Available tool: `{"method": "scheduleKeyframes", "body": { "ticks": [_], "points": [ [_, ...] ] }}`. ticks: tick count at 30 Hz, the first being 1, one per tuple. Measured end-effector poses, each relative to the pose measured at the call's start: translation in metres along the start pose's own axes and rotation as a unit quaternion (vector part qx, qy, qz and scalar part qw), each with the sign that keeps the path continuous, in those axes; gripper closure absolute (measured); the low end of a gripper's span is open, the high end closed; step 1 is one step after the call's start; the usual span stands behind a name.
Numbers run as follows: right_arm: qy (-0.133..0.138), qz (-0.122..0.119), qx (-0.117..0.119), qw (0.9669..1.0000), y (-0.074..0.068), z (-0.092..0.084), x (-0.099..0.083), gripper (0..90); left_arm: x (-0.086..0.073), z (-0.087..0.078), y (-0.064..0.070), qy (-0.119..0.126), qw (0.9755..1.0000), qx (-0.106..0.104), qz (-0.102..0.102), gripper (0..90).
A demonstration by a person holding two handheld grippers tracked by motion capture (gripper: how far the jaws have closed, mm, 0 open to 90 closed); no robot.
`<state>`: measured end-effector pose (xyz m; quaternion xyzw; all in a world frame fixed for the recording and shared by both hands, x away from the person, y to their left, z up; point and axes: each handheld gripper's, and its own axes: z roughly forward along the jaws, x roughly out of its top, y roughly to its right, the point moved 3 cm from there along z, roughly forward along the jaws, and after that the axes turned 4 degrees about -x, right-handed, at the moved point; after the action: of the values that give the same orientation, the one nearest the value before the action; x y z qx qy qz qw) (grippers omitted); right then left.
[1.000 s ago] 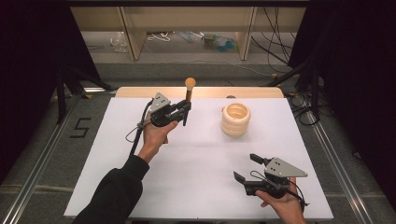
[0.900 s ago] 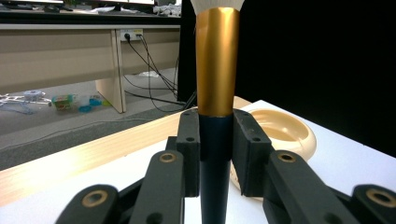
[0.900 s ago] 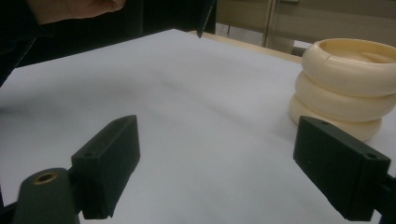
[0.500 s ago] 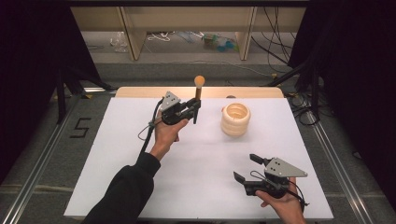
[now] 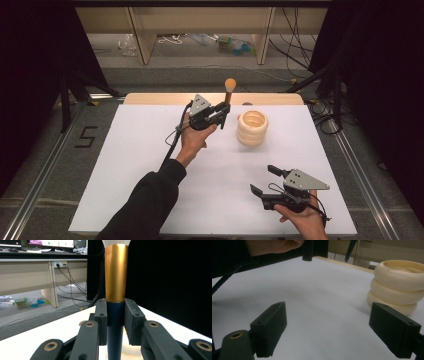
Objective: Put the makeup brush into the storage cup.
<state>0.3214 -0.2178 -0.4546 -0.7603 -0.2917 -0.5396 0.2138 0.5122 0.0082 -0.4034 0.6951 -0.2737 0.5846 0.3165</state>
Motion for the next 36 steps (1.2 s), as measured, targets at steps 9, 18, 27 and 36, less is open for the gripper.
{"method": "scheduleKeyframes", "body": {
  "ticks": [9, 18, 27, 36],
  "points": [
    [0.008, -0.009, -0.002, 0.9999, 0.0, 0.001, 0.0, 15.6, 0.007, 0.02, 0.011, 0.002, 1.0, -0.009, -0.004, 74.3],
    [-0.001, 0.001, 0.006, 1.0, -0.001, 0.001, -0.001, 15.6, 0.009, 0.038, 0.024, 0.0, 0.9997, -0.022, 0.008, 74.3],
    [0.006, -0.008, 0.003, 0.9999, 0.0, 0.001, 0.0, 15.7, 0.018, 0.047, 0.027, 0.006, 0.9996, -0.025, 0.01, 74.3],
    [0.003, -0.011, 0.0, 0.9999, 0.001, 0.001, 0.0, 15.7, 0.023, 0.057, 0.027, 0.008, 0.9998, -0.019, 0.007, 74.3]
  ]
}}
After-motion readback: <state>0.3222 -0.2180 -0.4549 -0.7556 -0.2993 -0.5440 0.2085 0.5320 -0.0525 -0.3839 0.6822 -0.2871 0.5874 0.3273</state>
